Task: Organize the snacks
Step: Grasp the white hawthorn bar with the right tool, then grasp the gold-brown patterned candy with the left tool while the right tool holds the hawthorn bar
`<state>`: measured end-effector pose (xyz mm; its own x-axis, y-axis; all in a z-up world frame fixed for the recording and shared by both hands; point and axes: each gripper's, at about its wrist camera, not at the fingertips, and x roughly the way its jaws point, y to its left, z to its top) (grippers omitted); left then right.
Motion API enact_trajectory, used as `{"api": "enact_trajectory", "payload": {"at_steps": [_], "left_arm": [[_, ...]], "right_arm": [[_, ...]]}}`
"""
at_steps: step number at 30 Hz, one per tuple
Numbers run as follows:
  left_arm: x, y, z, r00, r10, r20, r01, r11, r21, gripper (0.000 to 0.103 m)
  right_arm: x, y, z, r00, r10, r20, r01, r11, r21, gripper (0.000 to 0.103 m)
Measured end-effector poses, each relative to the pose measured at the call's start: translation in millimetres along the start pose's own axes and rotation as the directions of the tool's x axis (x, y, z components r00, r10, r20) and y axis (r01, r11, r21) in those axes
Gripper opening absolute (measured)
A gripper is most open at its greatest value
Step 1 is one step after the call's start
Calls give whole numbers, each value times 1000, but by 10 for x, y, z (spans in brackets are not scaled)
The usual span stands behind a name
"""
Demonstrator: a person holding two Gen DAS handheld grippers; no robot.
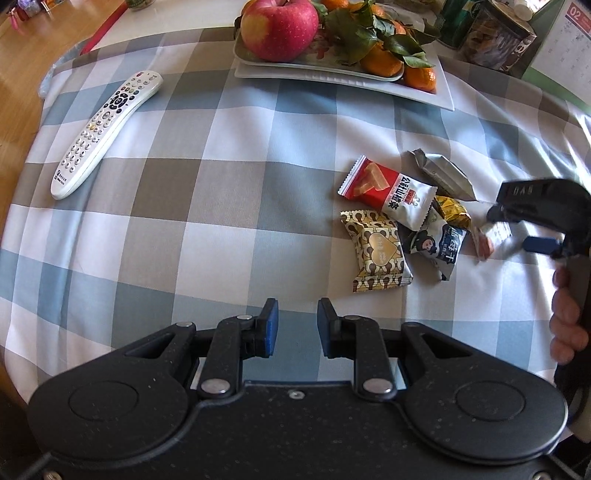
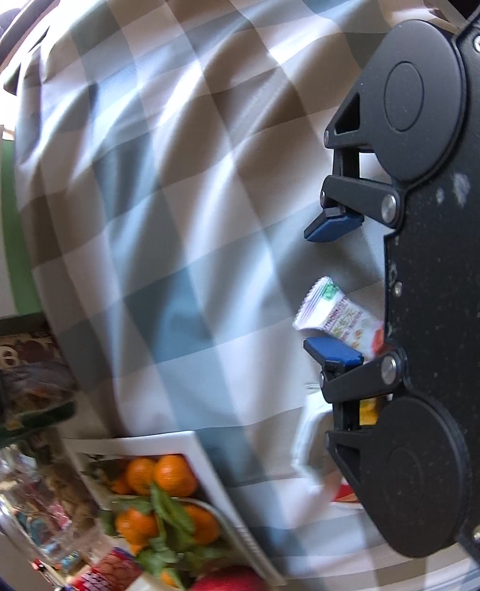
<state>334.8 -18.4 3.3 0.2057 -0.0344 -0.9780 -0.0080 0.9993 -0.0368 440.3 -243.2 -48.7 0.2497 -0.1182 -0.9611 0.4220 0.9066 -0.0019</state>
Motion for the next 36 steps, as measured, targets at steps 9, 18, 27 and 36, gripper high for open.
{"api": "enact_trajectory", "payload": {"at_steps": [9, 18, 27, 36], "left_arm": [[-3, 68, 29, 1000, -19, -6, 19, 1000, -23, 33], [-47, 227, 118, 999, -32, 10, 33, 996, -81, 33], [14, 151, 126, 997, -81, 18, 82, 994, -79, 33], [119, -70, 152, 985, -151, 78, 158, 984, -89, 46]], "right_arm": [[-18, 3, -205, 1000, -18, -11, 17, 998, -53, 56], [-162, -17, -466, 1000, 14, -6, -14, 990, -140, 23], [-356, -468, -867, 992, 104, -72, -111, 988, -104, 21], [-528, -723, -1258, 992, 105, -75, -113, 988, -104, 22]]}}
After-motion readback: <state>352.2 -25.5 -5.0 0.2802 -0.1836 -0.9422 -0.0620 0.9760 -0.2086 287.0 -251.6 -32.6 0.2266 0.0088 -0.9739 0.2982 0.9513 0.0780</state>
